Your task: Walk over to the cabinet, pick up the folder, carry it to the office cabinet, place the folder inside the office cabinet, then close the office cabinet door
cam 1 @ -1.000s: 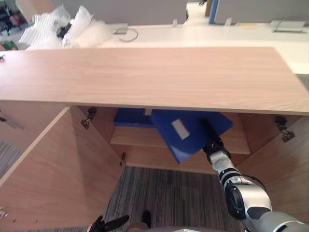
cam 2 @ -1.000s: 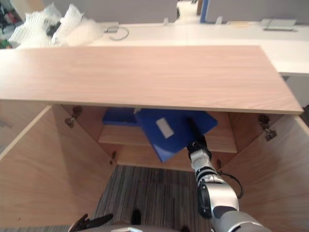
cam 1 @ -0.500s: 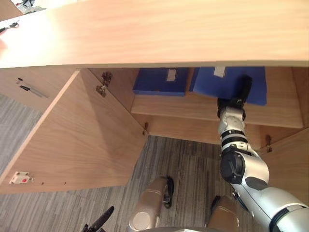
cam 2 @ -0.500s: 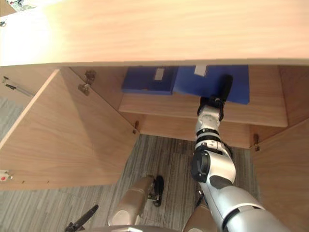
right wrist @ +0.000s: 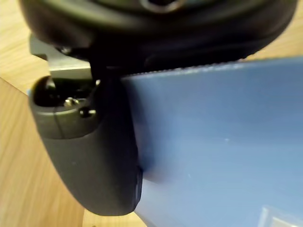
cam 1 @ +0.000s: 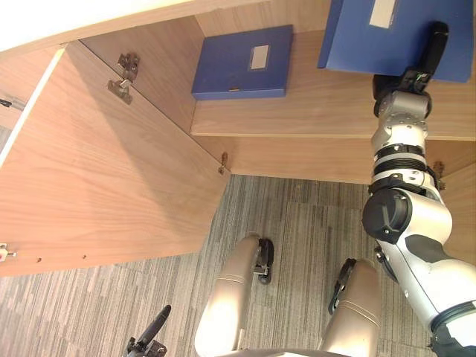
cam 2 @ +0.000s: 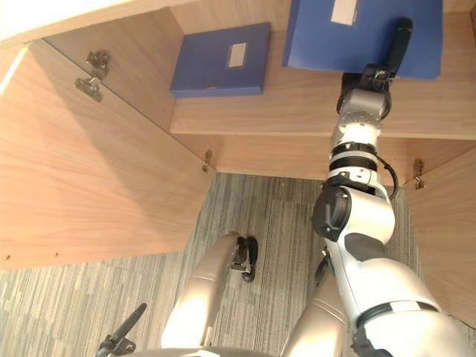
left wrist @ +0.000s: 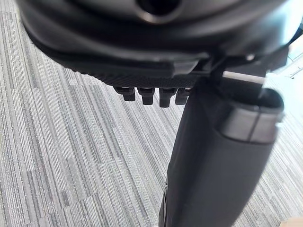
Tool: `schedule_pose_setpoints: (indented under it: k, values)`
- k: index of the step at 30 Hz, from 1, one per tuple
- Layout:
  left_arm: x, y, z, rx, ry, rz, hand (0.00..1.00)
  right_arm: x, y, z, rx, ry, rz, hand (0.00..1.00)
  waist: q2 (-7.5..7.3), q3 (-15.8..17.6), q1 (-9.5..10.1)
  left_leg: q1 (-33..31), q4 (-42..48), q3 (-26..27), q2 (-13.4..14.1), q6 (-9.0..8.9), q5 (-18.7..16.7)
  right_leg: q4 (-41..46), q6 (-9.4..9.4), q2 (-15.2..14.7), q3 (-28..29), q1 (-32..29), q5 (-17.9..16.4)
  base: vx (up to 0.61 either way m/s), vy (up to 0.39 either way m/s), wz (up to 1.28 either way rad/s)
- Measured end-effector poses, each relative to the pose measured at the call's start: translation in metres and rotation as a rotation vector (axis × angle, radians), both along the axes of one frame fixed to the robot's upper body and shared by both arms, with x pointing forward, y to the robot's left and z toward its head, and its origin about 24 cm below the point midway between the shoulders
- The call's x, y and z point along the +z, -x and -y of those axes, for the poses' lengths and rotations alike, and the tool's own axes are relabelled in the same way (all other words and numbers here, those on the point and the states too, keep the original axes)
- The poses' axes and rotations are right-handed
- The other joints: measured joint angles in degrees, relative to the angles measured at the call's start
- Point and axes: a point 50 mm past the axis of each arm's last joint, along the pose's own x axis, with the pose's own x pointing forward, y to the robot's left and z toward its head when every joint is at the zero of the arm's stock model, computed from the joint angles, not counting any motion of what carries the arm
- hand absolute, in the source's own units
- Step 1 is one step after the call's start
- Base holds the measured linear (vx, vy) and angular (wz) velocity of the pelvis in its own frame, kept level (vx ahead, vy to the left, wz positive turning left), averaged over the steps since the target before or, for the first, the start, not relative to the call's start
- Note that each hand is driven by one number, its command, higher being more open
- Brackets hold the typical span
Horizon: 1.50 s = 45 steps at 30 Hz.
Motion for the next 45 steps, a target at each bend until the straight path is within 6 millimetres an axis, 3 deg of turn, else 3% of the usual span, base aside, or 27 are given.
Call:
schedule_pose_setpoints:
  k: [8,19,28,35,38,39,40,41,42,44,45]
  values:
    - [-0.002,-0.004,0.011,-0.012,0.037,0.012,1.00,0.017,0.008,0.020,-0.040,0.078,0.006,1.00,1.06,0.7,0.04,-0.6,-0.9,0.0,0.0,0.02,0.3,0.3,-0.66,0.0,-0.1,-1.1,-0.2,0.04,-0.059,0.01]
    - [0.006,-0.033,0.025,-0.204,0.019,0.086,1.00,0.030,0.010,0.021,-0.057,0.213,0.006,1.00,2.13,2.7,-0.08,0.9,-3.0,-1.0,-0.9,-0.50,1.4,-0.3,-0.90,-1.3,-1.9,0.5,-0.5,0.04,-0.068,0.06]
    - [0.015,-0.045,0.029,-0.303,-0.017,0.140,1.00,0.037,0.011,0.023,-0.053,0.322,-0.008,1.00,4.42,4.6,0.55,-3.1,-2.2,-1.4,-1.4,-0.12,1.8,0.9,-0.91,-1.7,-1.7,-3.3,-0.5,0.04,-0.038,0.06]
    - [0.020,-0.050,0.028,-0.325,-0.035,0.166,1.00,0.045,0.011,0.019,-0.039,0.478,0.014,1.00,4.99,4.9,0.57,-4.4,-1.7,-1.1,-1.5,-0.09,1.9,2.1,-0.96,-1.7,-1.0,-5.3,-0.8,0.03,-0.057,0.00]
    - [0.020,-0.048,0.025,-0.337,-0.042,0.169,1.00,0.042,0.005,0.008,-0.028,0.861,-0.087,1.00,5.08,4.9,0.58,-4.5,-1.7,-0.7,-1.3,-0.08,2.0,2.3,-0.96,-1.5,-0.7,-5.8,-0.8,0.02,-0.057,-0.05]
    - [0.022,-0.047,0.022,-0.347,-0.051,0.181,1.00,0.040,0.003,0.005,-0.029,1.088,-0.153,1.00,5.08,4.9,0.58,-4.5,-1.7,-0.8,-1.2,-0.08,2.0,2.3,-0.97,-1.4,-0.7,-5.8,-0.8,0.02,-0.049,-0.04]
    - [0.023,-0.047,0.021,-0.348,-0.056,0.186,1.00,0.039,0.003,0.004,-0.026,1.171,-0.178,1.00,5.08,4.9,0.58,-4.4,-1.7,-0.8,-1.1,-0.09,2.0,2.3,-0.98,-1.4,-0.7,-5.8,-0.8,0.04,-0.089,-0.04]
    - [0.026,-0.046,0.018,-0.382,-0.072,0.196,1.00,0.037,0.001,0.001,-0.044,1.462,-0.251,1.00,5.15,4.9,0.58,-4.3,-1.8,-0.8,-1.0,-0.12,2.0,2.3,-1.02,-1.2,-0.7,-5.7,-0.8,0.03,-0.064,-0.03]
    - [0.026,-0.047,0.017,-0.391,-0.075,0.199,1.00,0.037,0.001,0.001,-0.049,1.511,-0.261,1.00,5.15,4.8,0.57,-4.3,-1.8,-0.8,-1.0,-0.13,2.0,2.3,-1.03,-1.2,-0.8,-5.7,-0.8,0.04,-0.078,-0.02]
    - [0.031,-0.050,0.016,-0.458,-0.094,0.223,1.00,0.036,0.002,0.000,-0.093,1.889,-0.362,1.00,5.16,4.8,0.55,-3.8,-2.1,-0.8,-0.8,-0.28,2.1,2.1,-1.10,-1.1,-1.0,-5.2,-0.9,0.03,-0.066,-0.02]
    - [0.031,-0.051,0.016,-0.463,-0.094,0.227,1.00,0.036,0.002,0.000,-0.096,1.924,-0.371,1.00,5.16,4.8,0.53,-3.7,-2.1,-0.9,-0.8,-0.29,2.1,2.0,-1.11,-1.1,-1.0,-5.0,-0.9,0.04,-0.067,-0.02]
